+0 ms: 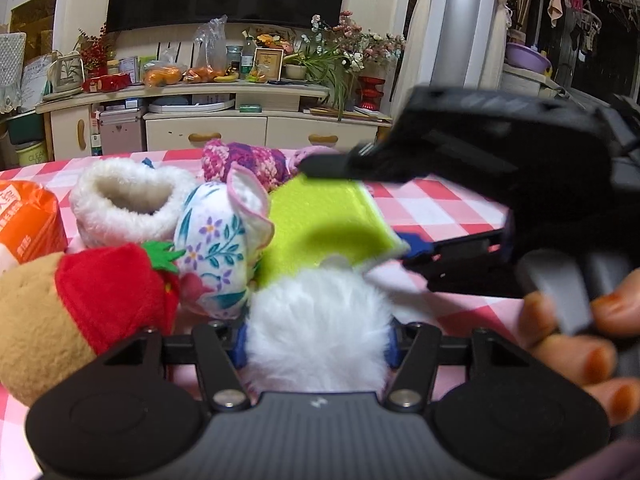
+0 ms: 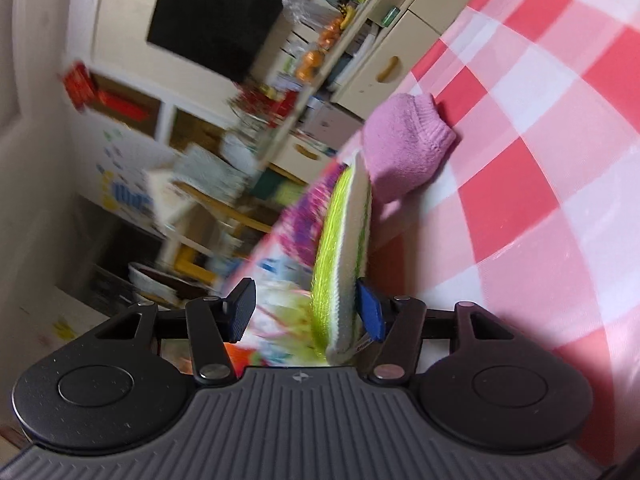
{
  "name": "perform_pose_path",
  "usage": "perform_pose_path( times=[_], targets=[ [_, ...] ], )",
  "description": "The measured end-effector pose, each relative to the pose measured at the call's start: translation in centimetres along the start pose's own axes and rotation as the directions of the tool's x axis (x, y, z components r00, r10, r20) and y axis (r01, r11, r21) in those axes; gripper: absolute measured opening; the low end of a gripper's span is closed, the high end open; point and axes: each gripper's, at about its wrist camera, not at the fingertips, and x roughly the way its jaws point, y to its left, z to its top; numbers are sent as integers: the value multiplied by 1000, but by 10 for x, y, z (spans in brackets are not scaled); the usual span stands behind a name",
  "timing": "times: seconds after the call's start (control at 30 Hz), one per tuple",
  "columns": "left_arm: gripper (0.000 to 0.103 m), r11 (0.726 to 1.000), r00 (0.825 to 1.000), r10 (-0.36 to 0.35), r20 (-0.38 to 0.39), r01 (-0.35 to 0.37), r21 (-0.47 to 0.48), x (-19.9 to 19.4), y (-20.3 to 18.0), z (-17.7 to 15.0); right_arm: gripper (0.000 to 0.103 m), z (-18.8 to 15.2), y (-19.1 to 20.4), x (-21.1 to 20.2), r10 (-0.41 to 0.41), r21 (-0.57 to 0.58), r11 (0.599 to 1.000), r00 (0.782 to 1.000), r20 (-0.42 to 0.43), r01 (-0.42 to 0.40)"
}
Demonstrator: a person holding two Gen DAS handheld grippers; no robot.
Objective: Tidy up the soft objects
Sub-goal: 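Grasp the yellow-green sponge with right tool while left tool holds the pompom, then carry the pompom and sponge toward the cardboard box with both tools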
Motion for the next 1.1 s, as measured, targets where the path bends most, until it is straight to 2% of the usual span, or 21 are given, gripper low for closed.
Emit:
perform_pose_path(
  times=[0.07, 0.13, 0.2, 0.23, 0.3, 0.57, 0.83, 1.1],
  targets=[
    [56, 1000, 1000, -2, 1, 2, -2, -2, -1, -2, 70, -1, 4, 10, -45, -41, 998, 999, -17, 44],
    [53, 1000, 1000, 1, 0, -1, -3, -2, -1, -2, 62, -1, 6, 18, -70, -70, 995, 997, -26, 68],
    [53, 1000, 1000, 2, 1, -2, -3, -1, 0, -2, 46, 2, 5, 22, -96, -77, 993, 995, -21, 94],
    [53, 1000, 1000, -1, 1, 1, -4, -2, 0, -2, 43, 4, 4, 23, -107, -75, 992, 994, -18, 106],
    [52, 1000, 1000, -4, -1, 4, -4, -1, 0, -1, 30, 3, 2, 25, -129, -77, 989, 992, -10, 128],
    [50, 999, 1000, -17, -17, 17, -35, -4, 8, 3, 27, 0, 13, 16, -236, -190, 952, 970, 52, 241],
    [50, 1000, 1000, -7, -26, 7, -4, -23, 11, 1, 26, -16, 18, -15, -357, -279, 877, 919, 167, 391],
    [50, 1000, 1000, 6, -31, -5, 30, -46, 12, -2, 26, -36, 25, -32, -421, -337, 814, 880, 219, 473]
  ],
)
